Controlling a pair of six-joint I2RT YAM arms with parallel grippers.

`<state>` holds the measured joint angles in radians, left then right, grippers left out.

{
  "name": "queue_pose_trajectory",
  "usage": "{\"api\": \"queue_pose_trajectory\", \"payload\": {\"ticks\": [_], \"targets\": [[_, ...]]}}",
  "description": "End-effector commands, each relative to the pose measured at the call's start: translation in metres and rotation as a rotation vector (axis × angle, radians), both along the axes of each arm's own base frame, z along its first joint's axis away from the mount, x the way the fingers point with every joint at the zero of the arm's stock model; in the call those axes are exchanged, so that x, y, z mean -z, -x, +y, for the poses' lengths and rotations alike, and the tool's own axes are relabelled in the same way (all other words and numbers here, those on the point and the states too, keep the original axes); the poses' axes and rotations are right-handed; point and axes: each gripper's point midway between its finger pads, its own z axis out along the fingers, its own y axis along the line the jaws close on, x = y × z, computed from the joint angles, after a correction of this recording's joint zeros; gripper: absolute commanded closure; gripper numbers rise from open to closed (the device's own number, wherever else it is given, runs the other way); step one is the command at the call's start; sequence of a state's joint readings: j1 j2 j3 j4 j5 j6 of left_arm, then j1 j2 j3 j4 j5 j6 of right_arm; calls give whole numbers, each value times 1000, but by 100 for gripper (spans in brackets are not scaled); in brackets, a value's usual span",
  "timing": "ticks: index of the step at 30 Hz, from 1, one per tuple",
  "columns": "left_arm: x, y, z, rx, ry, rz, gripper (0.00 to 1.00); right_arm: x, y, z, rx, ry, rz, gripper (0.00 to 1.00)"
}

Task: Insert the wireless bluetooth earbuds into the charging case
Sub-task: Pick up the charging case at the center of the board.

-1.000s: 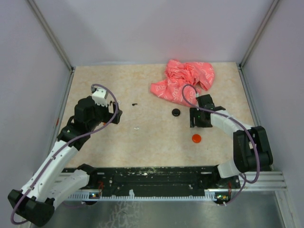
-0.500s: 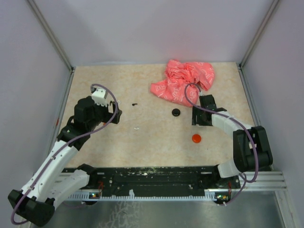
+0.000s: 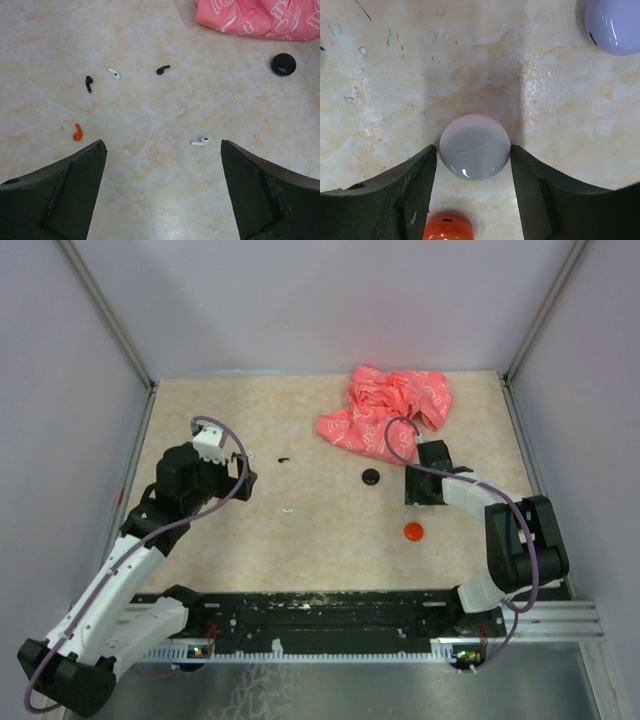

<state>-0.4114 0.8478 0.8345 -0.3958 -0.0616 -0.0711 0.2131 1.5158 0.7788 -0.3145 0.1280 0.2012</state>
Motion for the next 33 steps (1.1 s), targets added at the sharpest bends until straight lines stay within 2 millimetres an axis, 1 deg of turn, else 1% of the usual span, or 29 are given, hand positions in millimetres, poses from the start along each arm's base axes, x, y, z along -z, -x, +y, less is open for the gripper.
{"api": "queue_pose_trajectory", "payload": {"ticks": [1, 10, 13, 17, 23, 28, 33], "targets": [[-2, -3, -3, 9, 21, -10, 0, 1, -4, -4, -16, 27, -15, 40], [6, -3, -8, 37, 26, 15, 0, 3, -5, 0, -90, 26, -3, 38], [5, -3, -10, 46, 31, 14, 0, 4, -5, 3, -110, 17, 2, 38], [7, -3, -14, 68, 37, 21, 0, 5, -4, 5, -132, 11, 11, 41], [6, 0, -27, 130, 68, 33, 0, 1, -3, 12, -150, -2, -7, 48], [5, 4, -42, 185, 131, 78, 0, -10, -3, 29, -181, -38, -59, 57], [8, 13, -63, 264, 225, 149, 0, -30, -4, 54, -230, -78, -142, 59]]}}
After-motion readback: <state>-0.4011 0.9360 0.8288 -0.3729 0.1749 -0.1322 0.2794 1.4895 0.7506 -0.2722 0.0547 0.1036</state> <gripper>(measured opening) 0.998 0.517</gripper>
